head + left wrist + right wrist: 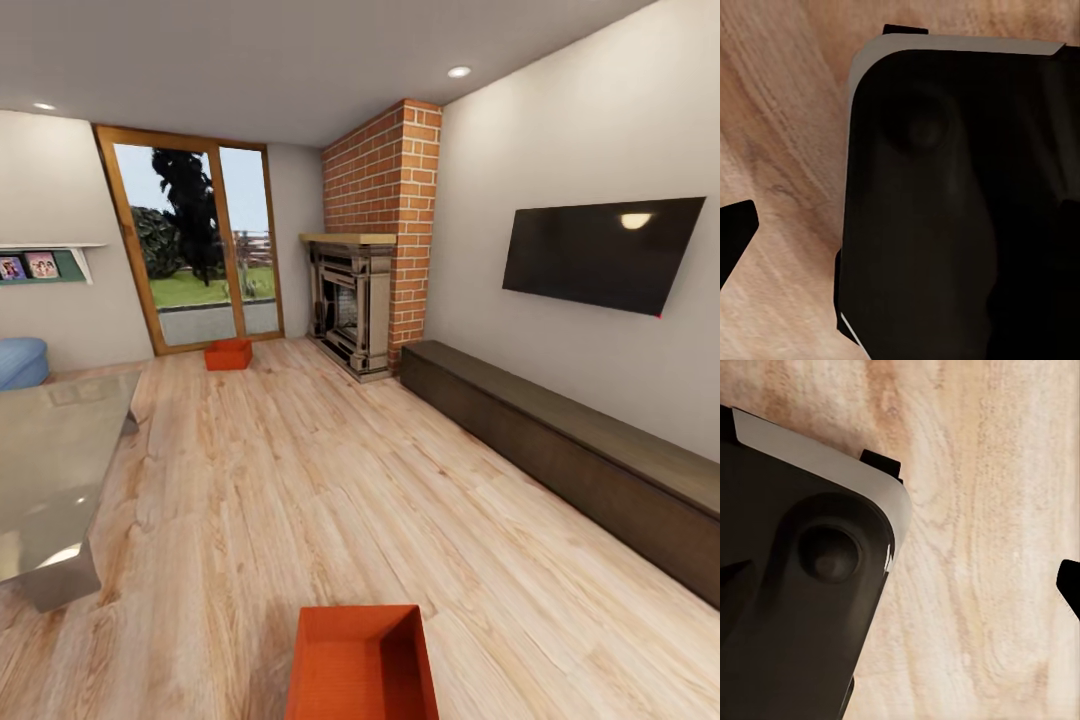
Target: Move the two storage containers from the living room to the garage. In the garage, place one container on the floor and stack the other container on top of it (either order is fine).
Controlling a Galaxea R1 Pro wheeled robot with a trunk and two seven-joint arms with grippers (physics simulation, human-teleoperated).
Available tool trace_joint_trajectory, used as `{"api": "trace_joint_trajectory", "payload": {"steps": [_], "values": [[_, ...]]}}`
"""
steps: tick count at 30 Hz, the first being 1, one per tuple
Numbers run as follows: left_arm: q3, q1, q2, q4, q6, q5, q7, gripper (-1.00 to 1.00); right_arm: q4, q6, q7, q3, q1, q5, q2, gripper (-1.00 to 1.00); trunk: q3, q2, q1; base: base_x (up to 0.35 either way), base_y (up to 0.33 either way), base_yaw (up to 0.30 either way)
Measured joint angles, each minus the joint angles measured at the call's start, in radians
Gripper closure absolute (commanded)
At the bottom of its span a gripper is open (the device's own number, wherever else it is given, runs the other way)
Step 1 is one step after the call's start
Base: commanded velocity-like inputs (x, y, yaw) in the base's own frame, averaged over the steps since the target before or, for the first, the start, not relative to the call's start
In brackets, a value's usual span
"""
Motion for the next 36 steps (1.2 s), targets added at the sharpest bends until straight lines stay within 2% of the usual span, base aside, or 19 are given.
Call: {"api": "trace_joint_trajectory", "payload": {"steps": [11, 36], "values": [[0.0, 0.0, 0.0, 0.0, 0.0, 0.0, 0.0, -1.0, 0.0, -0.001, 0.0, -0.001, 0.0, 0.0, -0.001, -1.0, 0.0, 0.0, 0.0, 0.006, -0.002, 0.122], [0.0, 0.0, 0.0, 0.0, 0.0, 0.0, 0.0, -1.0, 0.0, 0.0, 0.0, -0.002, 0.0, 0.0, -0.001, -1.0, 0.0, 0.0, 0.0, 0.0, 0.0, 0.005]]}}
